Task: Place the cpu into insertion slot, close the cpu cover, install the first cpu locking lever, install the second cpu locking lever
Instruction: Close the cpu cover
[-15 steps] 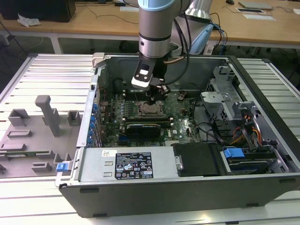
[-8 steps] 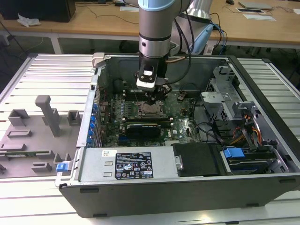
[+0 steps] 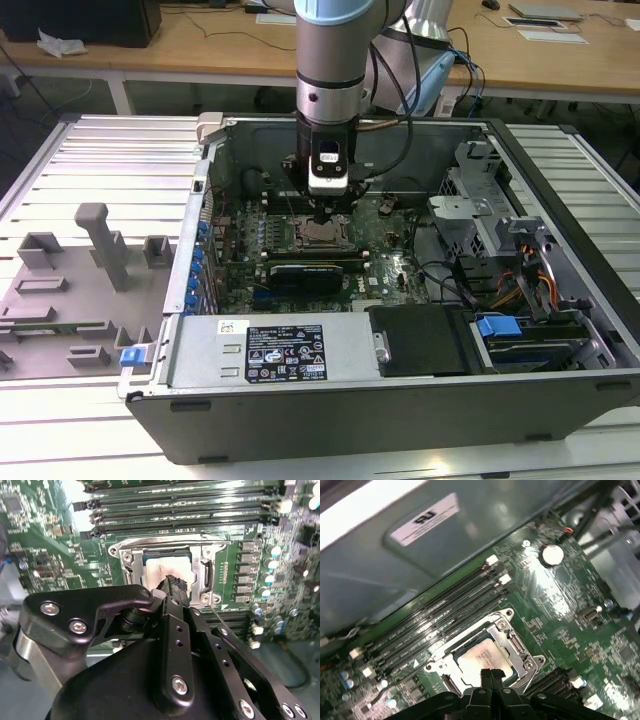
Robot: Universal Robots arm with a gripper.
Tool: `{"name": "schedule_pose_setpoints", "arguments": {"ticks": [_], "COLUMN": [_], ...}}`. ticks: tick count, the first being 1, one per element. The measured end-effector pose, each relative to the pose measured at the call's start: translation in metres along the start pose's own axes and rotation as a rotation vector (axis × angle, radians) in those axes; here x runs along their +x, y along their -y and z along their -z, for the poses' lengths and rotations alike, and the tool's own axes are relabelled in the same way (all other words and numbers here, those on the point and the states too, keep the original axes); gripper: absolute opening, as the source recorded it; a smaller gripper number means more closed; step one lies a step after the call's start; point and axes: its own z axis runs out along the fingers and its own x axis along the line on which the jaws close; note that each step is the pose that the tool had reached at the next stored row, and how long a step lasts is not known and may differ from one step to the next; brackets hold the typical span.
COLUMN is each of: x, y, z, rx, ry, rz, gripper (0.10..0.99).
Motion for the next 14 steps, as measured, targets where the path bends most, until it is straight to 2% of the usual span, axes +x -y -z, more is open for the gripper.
{"name": "schedule_pose_setpoints", "arguments": {"ticks": [6, 14], "x": [0.0000, 0.0001], "y": [0.0000, 0.0000], "z": [-0.0010, -0.0019], "rx": [-0.003, -0.006], "ry": [-0.0032, -0.0066], "rz": [0.149, 0.305], "gripper": [0.106, 0.106]}}
